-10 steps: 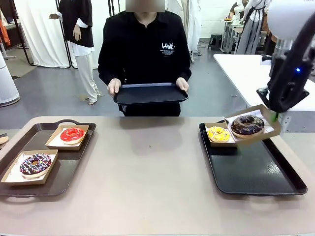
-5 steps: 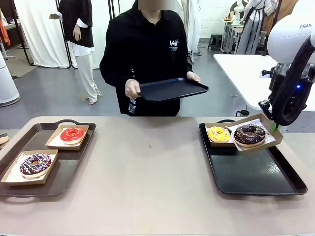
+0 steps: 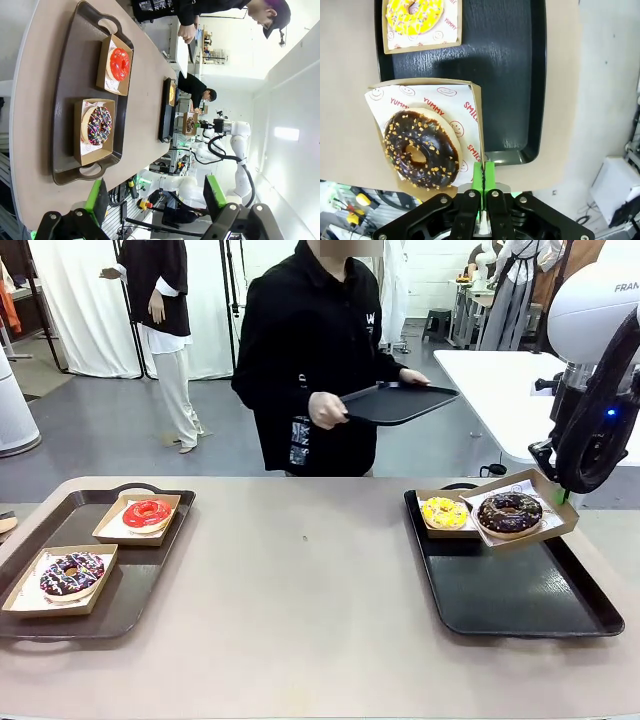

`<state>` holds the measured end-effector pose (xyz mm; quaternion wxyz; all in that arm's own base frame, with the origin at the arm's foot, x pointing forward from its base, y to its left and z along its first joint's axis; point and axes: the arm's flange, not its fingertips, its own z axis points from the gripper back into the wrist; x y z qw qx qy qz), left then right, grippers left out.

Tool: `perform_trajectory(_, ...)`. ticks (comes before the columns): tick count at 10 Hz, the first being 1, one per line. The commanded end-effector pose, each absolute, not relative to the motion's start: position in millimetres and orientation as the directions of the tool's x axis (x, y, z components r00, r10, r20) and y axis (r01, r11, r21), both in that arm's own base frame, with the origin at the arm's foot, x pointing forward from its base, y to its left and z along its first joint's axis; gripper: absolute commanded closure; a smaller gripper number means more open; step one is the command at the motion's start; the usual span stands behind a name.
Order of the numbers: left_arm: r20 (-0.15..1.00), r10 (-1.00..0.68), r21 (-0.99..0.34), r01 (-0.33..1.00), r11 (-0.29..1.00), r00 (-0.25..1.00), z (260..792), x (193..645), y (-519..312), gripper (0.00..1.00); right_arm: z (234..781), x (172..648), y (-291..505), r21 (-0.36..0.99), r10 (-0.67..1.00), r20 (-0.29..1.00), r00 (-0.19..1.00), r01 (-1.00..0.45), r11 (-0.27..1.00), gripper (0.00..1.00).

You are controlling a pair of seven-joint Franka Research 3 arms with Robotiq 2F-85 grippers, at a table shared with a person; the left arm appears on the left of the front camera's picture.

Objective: Individually package the donuts and arrange them on the tray.
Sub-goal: Place the picked Paper togo box on the Handle tray.

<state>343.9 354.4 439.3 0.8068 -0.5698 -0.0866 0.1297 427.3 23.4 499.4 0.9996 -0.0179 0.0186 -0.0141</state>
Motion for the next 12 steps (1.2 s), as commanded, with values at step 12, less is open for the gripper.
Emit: perform_trajectory(12, -0.005, 0.311, -0.942, -0.109, 0.318, 0.95, 441.1, 342.2, 354.7, 0.0, 398.1, 410.0, -1.0, -0.027, -0.129, 0.002, 0.992, 0.129, 0.991, 0.99)
